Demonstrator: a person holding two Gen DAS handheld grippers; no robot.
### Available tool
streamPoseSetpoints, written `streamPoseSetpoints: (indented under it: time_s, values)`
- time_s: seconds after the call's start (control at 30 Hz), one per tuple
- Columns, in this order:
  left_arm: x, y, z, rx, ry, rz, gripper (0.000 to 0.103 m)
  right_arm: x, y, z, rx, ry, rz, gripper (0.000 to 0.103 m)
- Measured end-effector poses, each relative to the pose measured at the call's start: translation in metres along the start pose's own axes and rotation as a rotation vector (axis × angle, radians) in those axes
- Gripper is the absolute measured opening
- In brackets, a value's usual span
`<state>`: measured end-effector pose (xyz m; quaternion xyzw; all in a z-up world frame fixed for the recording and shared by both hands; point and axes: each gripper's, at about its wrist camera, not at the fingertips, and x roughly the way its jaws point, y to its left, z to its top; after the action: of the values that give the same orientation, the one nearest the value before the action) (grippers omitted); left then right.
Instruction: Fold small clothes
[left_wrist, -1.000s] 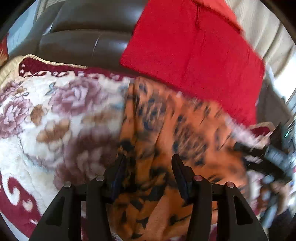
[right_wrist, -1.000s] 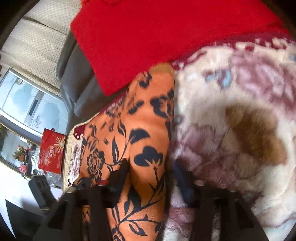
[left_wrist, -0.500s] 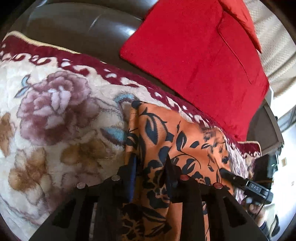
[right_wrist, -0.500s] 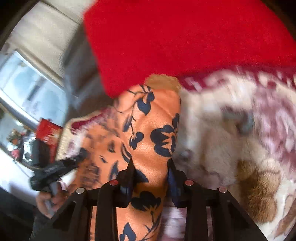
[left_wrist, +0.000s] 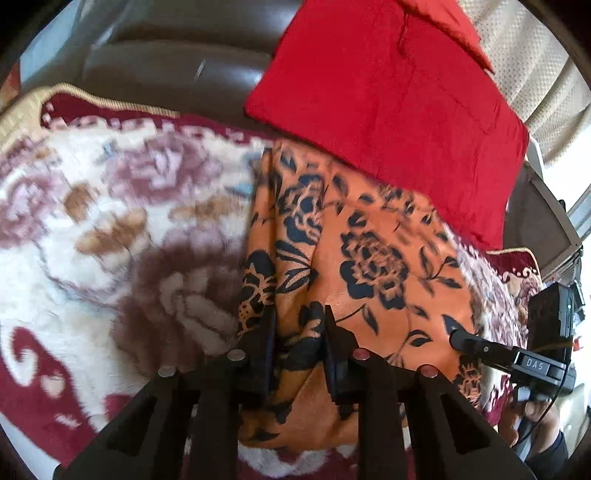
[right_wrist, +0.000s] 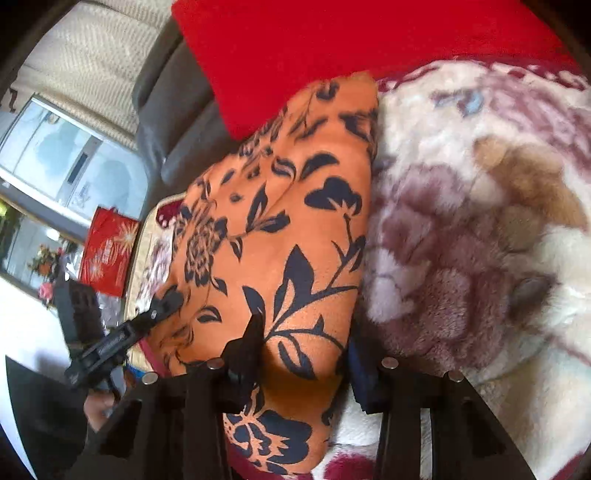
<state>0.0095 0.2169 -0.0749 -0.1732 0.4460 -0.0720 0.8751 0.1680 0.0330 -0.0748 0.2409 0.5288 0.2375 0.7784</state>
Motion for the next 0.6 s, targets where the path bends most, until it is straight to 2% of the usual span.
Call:
streamPoseSetpoints:
  time_s: [0.03,0.07,0.1,0.17,0.3,0.5,0.6]
  values:
    - [-0.007,-0.003,-0.001,0.013,-0.017,0.015,0.024,-0.002,0.0,-0.002,0.006,-0.01,0.001,0.046]
    - [-0.01,-0.006,-0.002,0.021,-0.024,0.025,0.025,-0.003,0.0,-0.006,0.027,-0.013,0.011,0.053]
    - [-0.013,-0.007,-0.004,0.029,-0.025,0.038,0.026,-0.001,0.0,-0.012,0.051,-0.01,0.022,0.066]
    - [-0.014,-0.007,-0.01,0.049,-0.025,0.066,0.026,-0.006,0.004,-0.022,0.062,-0.019,0.032,0.076]
    - [-0.019,-0.012,-0.018,0.061,-0.028,0.094,0.031,-0.016,0.007,-0.043,0.056,-0.022,0.044,0.076]
    - [-0.026,-0.018,-0.023,0.087,-0.056,0.116,0.046,-0.002,0.025,-0.039,0.045,-0.008,0.042,0.076]
    - [-0.029,-0.019,-0.023,0.092,-0.061,0.125,0.047,0.0,0.028,-0.04,0.042,-0.001,0.039,0.077]
